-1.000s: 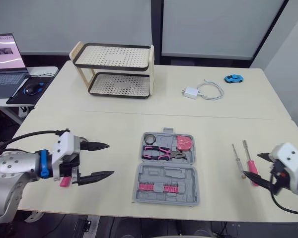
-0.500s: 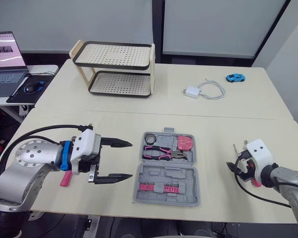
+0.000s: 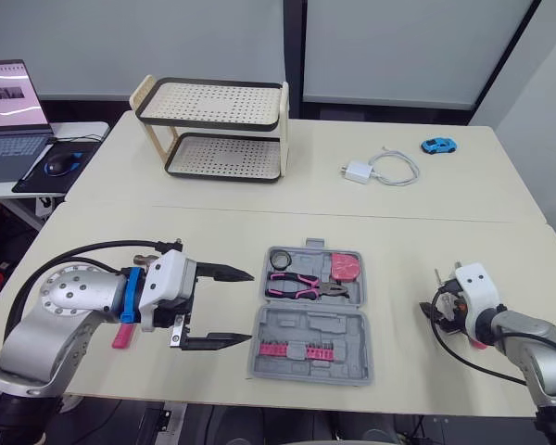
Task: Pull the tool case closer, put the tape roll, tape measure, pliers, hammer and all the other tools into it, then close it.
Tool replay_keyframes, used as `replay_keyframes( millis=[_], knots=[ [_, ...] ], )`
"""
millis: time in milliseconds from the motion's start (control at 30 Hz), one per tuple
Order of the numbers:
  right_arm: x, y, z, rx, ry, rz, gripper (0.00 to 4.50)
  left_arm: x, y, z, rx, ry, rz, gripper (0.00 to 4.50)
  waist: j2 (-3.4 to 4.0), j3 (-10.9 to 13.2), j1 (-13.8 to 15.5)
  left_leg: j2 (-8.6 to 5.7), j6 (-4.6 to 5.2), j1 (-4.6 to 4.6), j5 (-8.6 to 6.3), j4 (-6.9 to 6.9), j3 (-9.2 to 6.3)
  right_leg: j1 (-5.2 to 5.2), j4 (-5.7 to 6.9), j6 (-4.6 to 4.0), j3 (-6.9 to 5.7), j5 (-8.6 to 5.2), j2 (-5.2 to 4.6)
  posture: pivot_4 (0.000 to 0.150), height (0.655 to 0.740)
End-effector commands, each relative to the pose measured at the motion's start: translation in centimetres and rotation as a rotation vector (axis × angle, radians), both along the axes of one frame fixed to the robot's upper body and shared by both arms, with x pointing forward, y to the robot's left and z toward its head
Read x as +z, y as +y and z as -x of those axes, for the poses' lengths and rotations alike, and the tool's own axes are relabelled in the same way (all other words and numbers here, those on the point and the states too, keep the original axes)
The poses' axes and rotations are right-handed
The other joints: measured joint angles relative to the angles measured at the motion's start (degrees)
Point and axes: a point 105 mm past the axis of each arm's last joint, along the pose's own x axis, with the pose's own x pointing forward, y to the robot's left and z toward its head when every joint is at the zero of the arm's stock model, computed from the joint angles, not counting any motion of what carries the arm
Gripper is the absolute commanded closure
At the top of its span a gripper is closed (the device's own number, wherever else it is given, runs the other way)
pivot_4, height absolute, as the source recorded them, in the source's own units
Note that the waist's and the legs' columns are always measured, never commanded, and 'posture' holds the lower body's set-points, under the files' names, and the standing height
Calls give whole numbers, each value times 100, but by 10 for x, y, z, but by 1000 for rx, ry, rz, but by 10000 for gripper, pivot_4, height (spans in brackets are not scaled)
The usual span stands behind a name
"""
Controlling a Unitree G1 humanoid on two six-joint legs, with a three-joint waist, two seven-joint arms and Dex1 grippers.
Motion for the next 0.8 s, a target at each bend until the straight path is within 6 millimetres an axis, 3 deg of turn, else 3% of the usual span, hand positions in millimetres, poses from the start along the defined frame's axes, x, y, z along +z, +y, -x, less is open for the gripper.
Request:
replay_keyframes(
  millis=[33,233,467,733,800],
  knots=[
    [1,-6,-2,-45,-2,-11,1897,5,-5,3,-22,-43,10,0,0,0,-9,0,0,1,0,1,1,1,0,0,1,0,0,1500,7350],
    [-3,-5,1,-72,25,-42,18376,6,-7,5,-35,-40,22,0,-2,-2,-1,0,0,2,0,2,0,5,-1,1,1,1,0,1500,7350],
    [0,-8,4,-100,34,-46,28008,3,-6,3,-36,-41,9,0,-1,-2,1,0,0,2,0,2,-2,5,-2,1,0,1,0,1500,7350],
    [16,11,3,-64,6,-104,41541,0,-5,2,-34,-42,-1,0,0,-1,2,0,0,1,0,0,-4,4,-2,1,-1,1,1,1500,7350],
    [21,20,4,-51,-5,-124,42519,0,-4,2,-32,-44,-3,0,2,0,0,0,0,1,0,-1,-4,3,-2,1,-2,1,1,1500,7350]
  ],
)
